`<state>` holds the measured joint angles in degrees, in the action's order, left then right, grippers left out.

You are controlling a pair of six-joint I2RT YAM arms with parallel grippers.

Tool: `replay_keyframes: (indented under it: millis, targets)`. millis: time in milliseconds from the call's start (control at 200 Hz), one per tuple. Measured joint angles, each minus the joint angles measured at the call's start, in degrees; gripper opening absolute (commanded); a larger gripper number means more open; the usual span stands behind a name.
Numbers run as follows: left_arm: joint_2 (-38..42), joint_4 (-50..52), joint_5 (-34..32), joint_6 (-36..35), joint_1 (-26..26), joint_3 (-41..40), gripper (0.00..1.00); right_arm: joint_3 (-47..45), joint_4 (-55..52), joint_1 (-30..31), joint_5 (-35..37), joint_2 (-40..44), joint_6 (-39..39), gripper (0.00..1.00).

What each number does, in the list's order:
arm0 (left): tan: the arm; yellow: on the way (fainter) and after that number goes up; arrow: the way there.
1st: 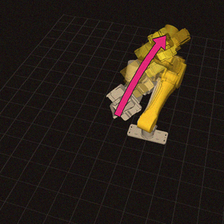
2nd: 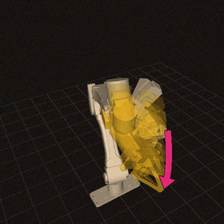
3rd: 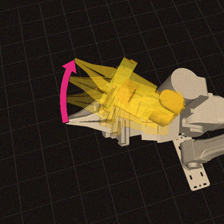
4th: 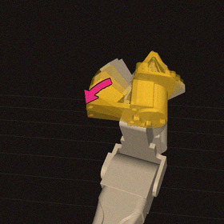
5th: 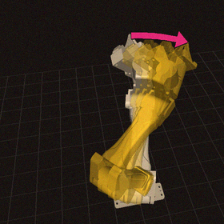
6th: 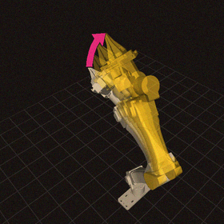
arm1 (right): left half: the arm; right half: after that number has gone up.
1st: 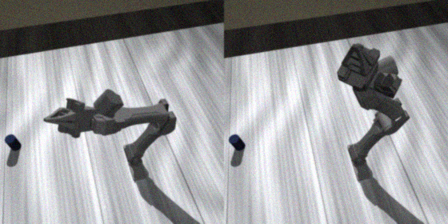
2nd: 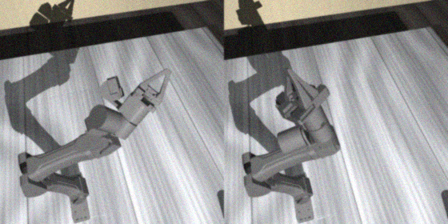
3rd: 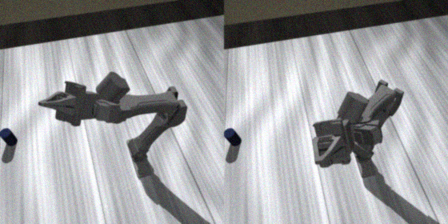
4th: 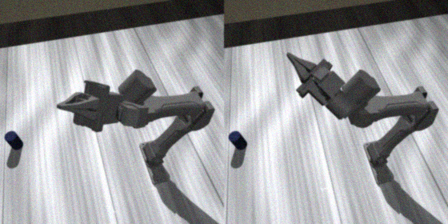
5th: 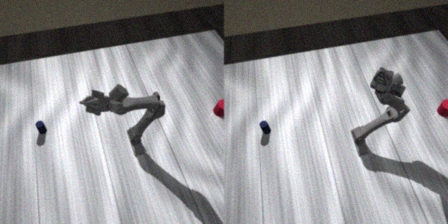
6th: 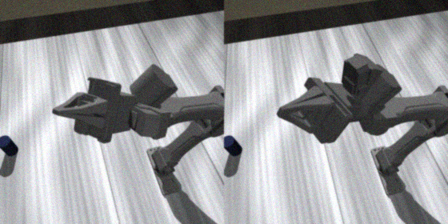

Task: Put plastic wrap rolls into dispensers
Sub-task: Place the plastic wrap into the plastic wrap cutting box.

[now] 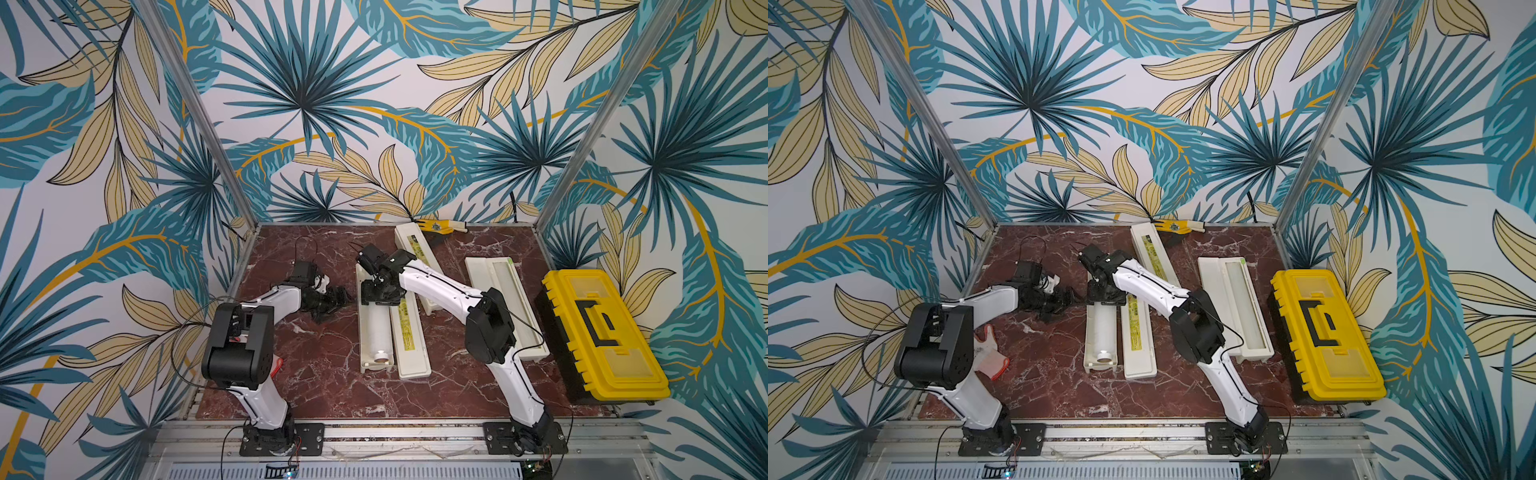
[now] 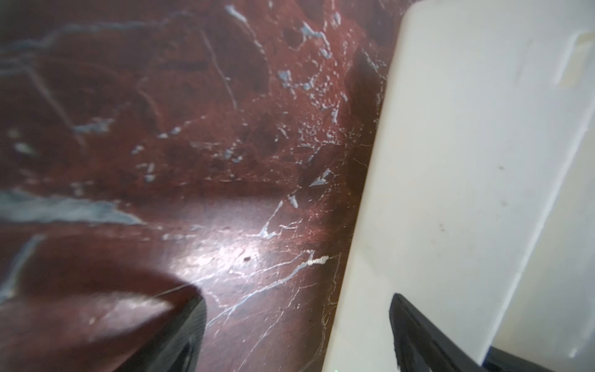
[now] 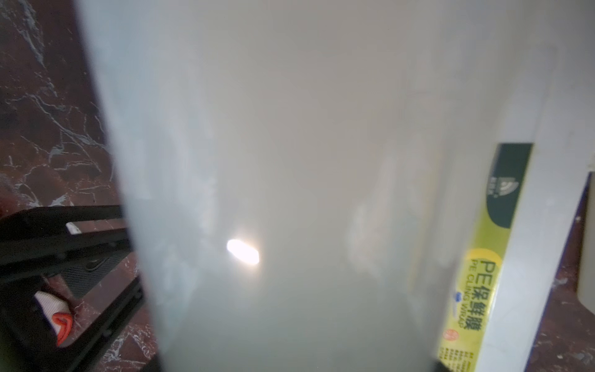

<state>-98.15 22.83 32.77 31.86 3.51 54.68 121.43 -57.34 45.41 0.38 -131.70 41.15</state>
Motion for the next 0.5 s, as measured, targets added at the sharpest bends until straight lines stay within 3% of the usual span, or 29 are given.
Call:
replay_keyframes:
  millis: [501]
  targets:
    - [0.3,2.0,3.2,-2.0,-1.1,0.1,0.95,4.9,-5.2,0.0,0.0,-1.8,0.0,0.38]
